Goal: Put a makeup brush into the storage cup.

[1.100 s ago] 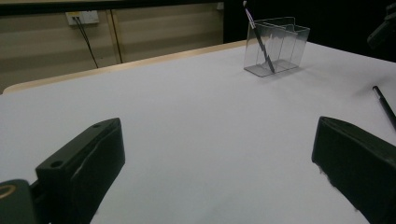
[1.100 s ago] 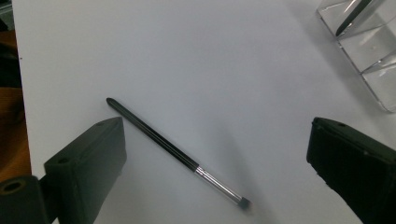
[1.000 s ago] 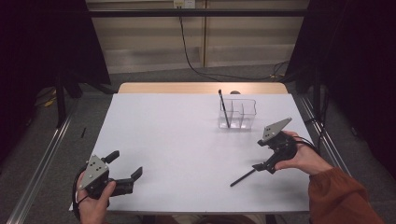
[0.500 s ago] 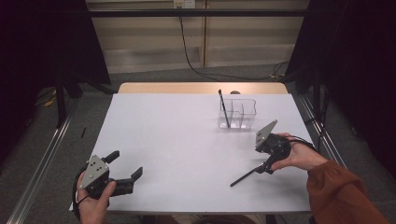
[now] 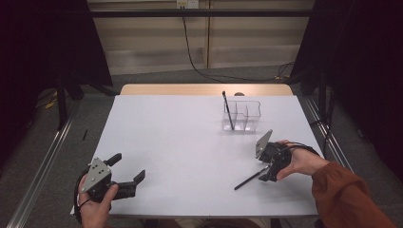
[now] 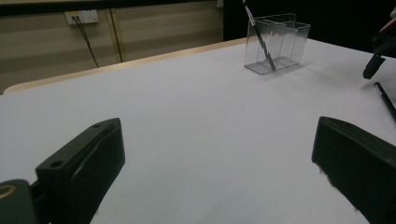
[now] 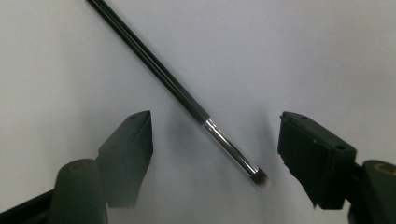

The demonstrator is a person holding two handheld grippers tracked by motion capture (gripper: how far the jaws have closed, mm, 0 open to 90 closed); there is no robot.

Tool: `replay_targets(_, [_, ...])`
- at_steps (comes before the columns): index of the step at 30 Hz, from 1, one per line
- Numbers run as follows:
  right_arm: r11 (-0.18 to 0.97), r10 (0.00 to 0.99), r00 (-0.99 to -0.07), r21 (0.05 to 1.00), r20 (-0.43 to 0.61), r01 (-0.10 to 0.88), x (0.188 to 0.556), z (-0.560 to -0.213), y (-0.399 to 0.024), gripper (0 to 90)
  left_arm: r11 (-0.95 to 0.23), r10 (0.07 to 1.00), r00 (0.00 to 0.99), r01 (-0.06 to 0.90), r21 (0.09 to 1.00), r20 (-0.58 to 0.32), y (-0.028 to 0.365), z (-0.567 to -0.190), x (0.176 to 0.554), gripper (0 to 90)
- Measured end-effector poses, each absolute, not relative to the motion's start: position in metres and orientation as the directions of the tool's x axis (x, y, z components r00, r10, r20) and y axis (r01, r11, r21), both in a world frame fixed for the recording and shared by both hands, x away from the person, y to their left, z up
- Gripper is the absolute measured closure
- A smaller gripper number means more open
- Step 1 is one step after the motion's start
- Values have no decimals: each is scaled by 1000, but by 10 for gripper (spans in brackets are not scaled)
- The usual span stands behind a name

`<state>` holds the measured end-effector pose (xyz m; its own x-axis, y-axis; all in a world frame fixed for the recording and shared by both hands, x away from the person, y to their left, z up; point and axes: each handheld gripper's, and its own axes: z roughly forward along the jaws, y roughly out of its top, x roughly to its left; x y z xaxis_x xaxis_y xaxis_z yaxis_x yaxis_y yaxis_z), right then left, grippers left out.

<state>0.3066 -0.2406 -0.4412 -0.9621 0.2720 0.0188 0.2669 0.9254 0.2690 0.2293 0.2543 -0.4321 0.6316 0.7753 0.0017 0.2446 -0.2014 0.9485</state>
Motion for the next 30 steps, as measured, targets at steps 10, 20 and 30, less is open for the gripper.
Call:
replay_targets(10, [946,255,-967,199,21,255,307,-449,-237,495,-215,769,640,242,946,11,253,-432,230,26])
replay_targets(20, [965,221,-975,137,40,224,312,-449,-228,575,-214,768,641,241,947,10,253,-433,230,26])
replay_targets(30, [962,228,-972,141,46,233,314,-448,-229,746,-218,763,647,241,946,11,251,-433,230,26])
